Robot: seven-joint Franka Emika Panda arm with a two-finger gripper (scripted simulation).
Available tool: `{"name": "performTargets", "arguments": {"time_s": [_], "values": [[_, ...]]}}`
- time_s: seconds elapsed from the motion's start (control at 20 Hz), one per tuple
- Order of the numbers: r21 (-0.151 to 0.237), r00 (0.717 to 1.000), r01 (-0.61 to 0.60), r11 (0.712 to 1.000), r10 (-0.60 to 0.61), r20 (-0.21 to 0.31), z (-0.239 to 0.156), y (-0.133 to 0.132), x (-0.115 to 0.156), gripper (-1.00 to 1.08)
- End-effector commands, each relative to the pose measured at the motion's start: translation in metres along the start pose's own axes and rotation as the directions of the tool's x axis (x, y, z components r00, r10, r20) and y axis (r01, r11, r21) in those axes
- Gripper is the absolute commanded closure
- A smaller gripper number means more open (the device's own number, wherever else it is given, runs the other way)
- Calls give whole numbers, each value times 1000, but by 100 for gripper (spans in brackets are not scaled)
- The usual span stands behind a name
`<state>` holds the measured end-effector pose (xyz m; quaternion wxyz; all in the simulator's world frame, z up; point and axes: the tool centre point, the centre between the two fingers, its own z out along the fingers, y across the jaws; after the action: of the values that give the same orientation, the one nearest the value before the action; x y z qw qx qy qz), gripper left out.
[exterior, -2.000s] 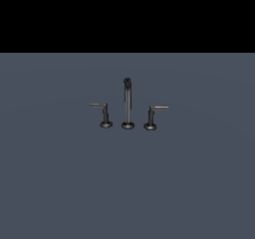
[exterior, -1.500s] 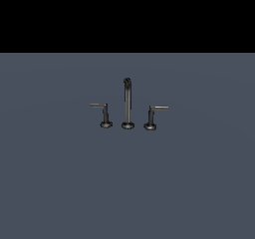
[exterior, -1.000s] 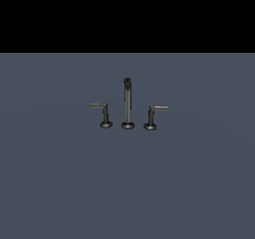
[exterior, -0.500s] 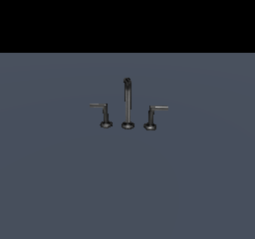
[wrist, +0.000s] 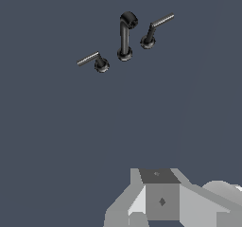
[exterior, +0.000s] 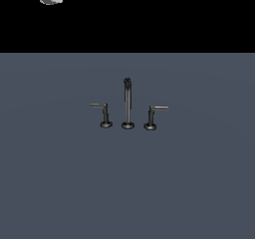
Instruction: Turn on the faucet by rotating a designated handle.
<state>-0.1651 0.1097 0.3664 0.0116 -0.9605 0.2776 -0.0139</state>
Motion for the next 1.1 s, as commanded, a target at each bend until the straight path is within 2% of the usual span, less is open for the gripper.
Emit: {"name": "performTargets", "arguments": {"time_s": [0.0,0.5,1.05], "values": [[0,999,-52,999,52,1,13,-12,4,108],[-3,970,-242,970,242,4,61,-53,28,108],[-8,906,-424,906,424,4,109,-88,59,108]]}}
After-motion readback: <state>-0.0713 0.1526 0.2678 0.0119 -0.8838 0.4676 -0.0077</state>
